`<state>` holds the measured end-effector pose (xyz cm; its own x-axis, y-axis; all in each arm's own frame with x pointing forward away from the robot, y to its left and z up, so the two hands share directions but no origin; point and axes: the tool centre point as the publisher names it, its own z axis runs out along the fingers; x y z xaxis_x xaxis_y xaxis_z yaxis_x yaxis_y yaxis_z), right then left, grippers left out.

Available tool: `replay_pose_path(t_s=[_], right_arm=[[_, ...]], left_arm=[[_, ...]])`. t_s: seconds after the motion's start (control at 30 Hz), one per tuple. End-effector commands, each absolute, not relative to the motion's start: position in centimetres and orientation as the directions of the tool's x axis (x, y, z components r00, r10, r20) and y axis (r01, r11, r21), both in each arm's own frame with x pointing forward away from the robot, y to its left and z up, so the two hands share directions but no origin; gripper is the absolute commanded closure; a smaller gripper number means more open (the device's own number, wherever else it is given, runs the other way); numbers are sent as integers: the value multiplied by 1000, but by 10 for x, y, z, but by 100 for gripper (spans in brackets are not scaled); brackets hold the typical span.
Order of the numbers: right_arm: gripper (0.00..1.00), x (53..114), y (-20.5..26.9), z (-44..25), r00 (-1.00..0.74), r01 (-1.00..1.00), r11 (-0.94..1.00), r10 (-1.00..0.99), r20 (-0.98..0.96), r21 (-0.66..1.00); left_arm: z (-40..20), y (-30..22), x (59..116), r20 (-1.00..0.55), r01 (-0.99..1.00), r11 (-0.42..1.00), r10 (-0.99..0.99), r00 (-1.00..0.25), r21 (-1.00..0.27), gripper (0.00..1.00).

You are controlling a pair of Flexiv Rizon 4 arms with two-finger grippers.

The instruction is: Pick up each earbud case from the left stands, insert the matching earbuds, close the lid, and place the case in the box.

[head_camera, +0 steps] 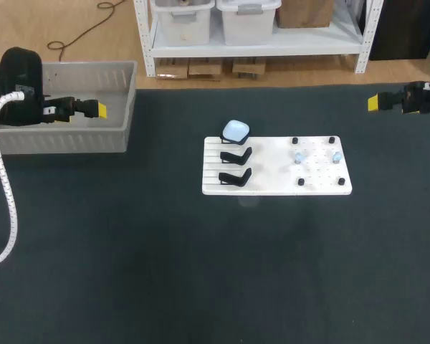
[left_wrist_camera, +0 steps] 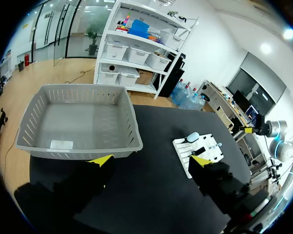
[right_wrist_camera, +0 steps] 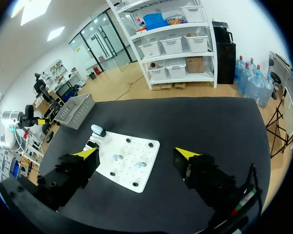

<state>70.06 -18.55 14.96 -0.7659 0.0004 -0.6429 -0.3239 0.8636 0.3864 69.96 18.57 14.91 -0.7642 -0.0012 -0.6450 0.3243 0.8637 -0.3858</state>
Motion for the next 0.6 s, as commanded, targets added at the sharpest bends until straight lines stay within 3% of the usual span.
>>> replay_pose_path(t_s=[0.03, 0.43, 0.6], right_arm=[[0, 700, -186, 150, -766, -324, 864, 0, -643, 386], [0, 700, -186, 150, -766, -324, 864, 0, -643, 386], [0, 700, -186, 150, -766, -324, 864, 0, -643, 386]], left_arm=[[150, 185, 700, -641, 320, 867, 0, -767, -382, 0], [197, 173, 703, -828, 550, 774, 61, -557, -313, 0], [207, 161, 703, -877, 691, 694, 183, -443, -204, 0]])
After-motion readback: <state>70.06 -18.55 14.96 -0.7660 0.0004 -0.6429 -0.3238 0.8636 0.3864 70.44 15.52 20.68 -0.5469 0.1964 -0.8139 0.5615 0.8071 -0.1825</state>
